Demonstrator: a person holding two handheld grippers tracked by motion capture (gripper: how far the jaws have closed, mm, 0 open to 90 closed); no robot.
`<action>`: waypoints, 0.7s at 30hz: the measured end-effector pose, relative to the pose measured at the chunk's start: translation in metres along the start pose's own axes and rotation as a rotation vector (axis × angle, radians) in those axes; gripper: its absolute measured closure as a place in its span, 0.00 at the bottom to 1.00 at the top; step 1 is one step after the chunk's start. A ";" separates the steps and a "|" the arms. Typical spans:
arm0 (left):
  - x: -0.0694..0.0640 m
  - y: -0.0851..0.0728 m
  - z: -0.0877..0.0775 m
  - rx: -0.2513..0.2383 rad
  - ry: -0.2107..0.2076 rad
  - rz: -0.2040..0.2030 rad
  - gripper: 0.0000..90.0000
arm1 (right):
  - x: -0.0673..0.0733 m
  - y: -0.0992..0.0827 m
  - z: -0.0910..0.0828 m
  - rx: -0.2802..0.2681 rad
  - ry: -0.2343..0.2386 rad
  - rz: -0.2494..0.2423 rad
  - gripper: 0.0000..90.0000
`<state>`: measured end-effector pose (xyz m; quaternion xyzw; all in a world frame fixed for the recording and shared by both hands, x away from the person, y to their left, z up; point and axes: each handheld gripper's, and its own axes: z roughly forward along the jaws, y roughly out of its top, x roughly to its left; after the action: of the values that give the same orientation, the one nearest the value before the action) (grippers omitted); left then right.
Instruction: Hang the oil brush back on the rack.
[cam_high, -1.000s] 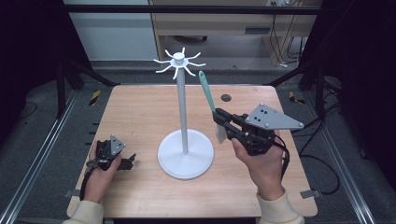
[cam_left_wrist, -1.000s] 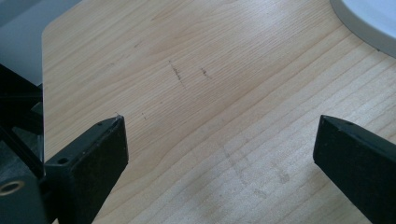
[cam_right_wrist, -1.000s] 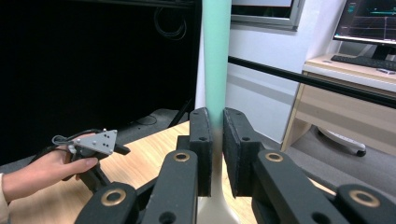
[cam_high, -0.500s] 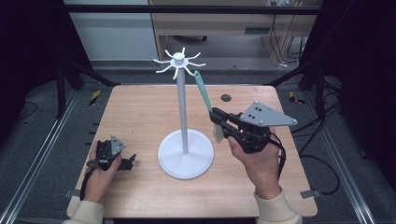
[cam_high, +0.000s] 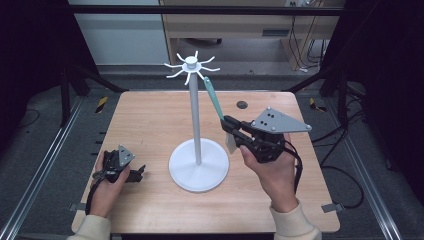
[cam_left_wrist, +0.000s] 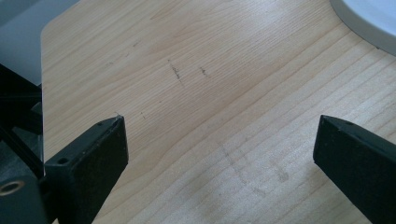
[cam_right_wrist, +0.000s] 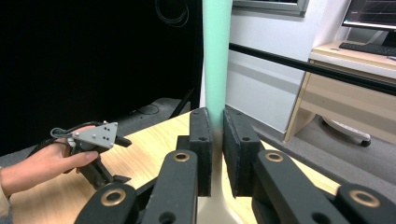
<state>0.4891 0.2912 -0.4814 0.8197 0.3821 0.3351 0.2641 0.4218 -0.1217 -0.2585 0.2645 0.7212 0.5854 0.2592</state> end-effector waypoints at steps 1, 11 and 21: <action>0.000 0.000 0.000 0.001 0.000 0.000 0.03 | 0.000 0.000 0.001 0.003 0.002 0.002 0.92; 0.000 0.000 0.000 0.001 0.000 0.001 0.03 | -0.001 0.001 0.008 0.003 0.005 0.005 0.92; -0.001 0.000 0.000 0.012 0.005 0.020 0.03 | 0.000 0.001 0.013 0.005 0.004 0.005 0.92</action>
<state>0.4889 0.2904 -0.4816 0.8241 0.3766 0.3376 0.2550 0.4312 -0.1124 -0.2597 0.2656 0.7226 0.5848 0.2556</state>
